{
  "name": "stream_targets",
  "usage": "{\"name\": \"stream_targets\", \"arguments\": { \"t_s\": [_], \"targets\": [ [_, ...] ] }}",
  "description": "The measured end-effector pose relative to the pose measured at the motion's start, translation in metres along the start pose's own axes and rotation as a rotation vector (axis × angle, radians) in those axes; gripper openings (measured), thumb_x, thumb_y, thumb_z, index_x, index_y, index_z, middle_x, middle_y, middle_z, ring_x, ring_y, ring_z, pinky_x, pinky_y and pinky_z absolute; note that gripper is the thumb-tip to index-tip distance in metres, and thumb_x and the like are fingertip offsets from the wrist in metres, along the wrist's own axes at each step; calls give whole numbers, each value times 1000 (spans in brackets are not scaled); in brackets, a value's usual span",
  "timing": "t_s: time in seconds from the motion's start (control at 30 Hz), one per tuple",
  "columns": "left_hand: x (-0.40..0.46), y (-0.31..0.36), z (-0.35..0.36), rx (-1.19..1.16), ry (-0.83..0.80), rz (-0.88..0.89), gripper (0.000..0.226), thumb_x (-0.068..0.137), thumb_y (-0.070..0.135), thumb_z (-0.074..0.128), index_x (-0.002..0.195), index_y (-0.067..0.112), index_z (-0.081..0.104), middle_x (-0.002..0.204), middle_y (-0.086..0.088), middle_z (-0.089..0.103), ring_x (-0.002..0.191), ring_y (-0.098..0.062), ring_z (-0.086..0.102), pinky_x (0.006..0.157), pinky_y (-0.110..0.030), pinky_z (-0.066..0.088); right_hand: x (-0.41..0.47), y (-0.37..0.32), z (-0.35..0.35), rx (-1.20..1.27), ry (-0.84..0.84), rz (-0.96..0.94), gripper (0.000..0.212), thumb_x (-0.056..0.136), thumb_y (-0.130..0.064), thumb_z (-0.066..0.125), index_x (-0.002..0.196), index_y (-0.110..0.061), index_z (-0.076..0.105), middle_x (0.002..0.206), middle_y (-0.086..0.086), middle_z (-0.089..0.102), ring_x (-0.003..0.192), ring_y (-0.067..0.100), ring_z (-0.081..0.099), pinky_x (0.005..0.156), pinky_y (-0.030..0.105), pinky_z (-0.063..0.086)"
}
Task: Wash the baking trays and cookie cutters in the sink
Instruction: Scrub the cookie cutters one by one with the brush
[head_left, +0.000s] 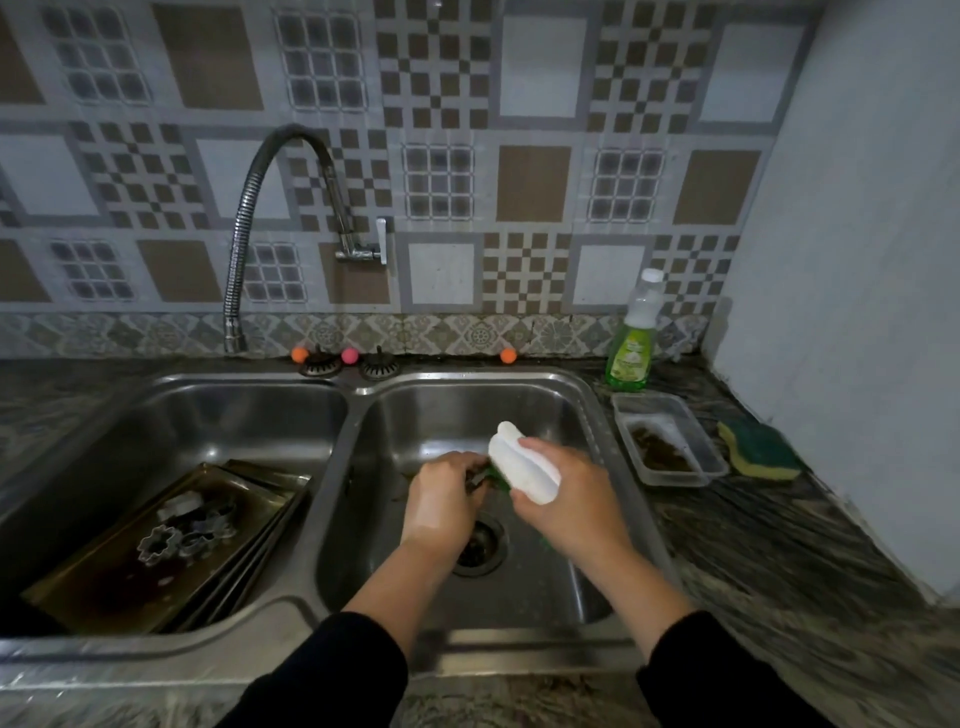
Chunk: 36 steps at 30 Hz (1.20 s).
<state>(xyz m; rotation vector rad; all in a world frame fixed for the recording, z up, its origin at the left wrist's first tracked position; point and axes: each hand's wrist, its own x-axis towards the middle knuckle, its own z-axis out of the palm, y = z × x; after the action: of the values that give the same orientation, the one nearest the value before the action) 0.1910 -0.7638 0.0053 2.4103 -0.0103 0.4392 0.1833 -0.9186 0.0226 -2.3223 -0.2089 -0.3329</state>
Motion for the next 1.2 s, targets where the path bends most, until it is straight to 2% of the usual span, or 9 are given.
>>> {"name": "stream_targets", "arguments": {
  "t_s": [0.2, 0.47, 0.63, 0.73, 0.8, 0.9, 1.0, 1.1, 1.2],
  "targets": [
    [-2, 16, 17, -66, -7, -23, 23, 85, 13, 68, 105, 25, 71, 96, 9, 70, 81, -3, 57, 71, -11, 36, -7, 9, -12, -27, 39, 6, 59, 71, -23, 76, 126, -31, 59, 119, -3, 61, 105, 14, 57, 84, 14, 37],
    [-11, 23, 39, -107, -20, -141, 21, 86, 22, 69, 108, 23, 71, 95, 4, 72, 88, -14, 66, 81, -30, 54, -39, 60, -60, -1, 167, 263, 59, 75, -23, 77, 131, -28, 57, 127, -1, 57, 113, 17, 54, 88, 22, 41],
    [-16, 28, 51, -108, -20, -132, 24, 86, 26, 68, 110, 25, 70, 96, 3, 72, 88, -16, 66, 78, -29, 53, -71, 102, -80, -170, 221, 434, 60, 78, -29, 75, 134, -29, 53, 127, 6, 57, 112, 25, 56, 85, 33, 47],
    [-17, 32, 56, -113, -26, -124, 26, 87, 28, 67, 113, 26, 69, 99, 3, 72, 90, -15, 66, 75, -26, 50, -74, 109, -85, -212, 148, 475, 66, 78, -41, 74, 138, -36, 46, 133, 2, 54, 115, 24, 55, 86, 36, 47],
    [-17, 33, 57, -111, -28, -121, 26, 87, 28, 67, 113, 26, 69, 98, 4, 72, 90, -15, 65, 74, -25, 49, -70, 106, -88, -374, 87, 494, 73, 76, -58, 67, 141, -46, 37, 142, -2, 47, 121, 26, 51, 92, 41, 43],
    [-18, 33, 53, -129, -2, -142, 22, 87, 27, 68, 109, 26, 69, 93, 6, 71, 84, -13, 64, 69, -24, 46, -60, 93, -88, -576, 73, 446, 74, 77, -68, 58, 143, -50, 28, 155, 0, 27, 137, 30, 31, 105, 47, 28],
    [-20, 31, 44, -144, 39, -146, 20, 87, 25, 68, 107, 25, 68, 92, 9, 69, 82, -8, 61, 70, -21, 46, -46, 71, -72, -659, 35, 286, 62, 85, -60, 53, 142, -45, 34, 157, 1, 22, 144, 27, 14, 112, 48, 19],
    [-28, 20, 31, -171, 77, -177, 21, 86, 21, 69, 107, 26, 68, 96, 10, 68, 85, -6, 61, 76, -22, 48, -31, 45, -36, -631, -103, 132, 50, 90, -49, 50, 138, -39, 43, 156, 2, 25, 145, 25, 13, 113, 47, 18],
    [-38, -10, 5, -153, 154, -244, 22, 85, 24, 70, 107, 25, 68, 98, 8, 70, 91, -11, 66, 83, -29, 53, -23, 15, 12, -544, -330, 14, 50, 93, -45, 48, 141, -31, 42, 154, 4, 28, 144, 24, 18, 113, 45, 21]
  ]
}}
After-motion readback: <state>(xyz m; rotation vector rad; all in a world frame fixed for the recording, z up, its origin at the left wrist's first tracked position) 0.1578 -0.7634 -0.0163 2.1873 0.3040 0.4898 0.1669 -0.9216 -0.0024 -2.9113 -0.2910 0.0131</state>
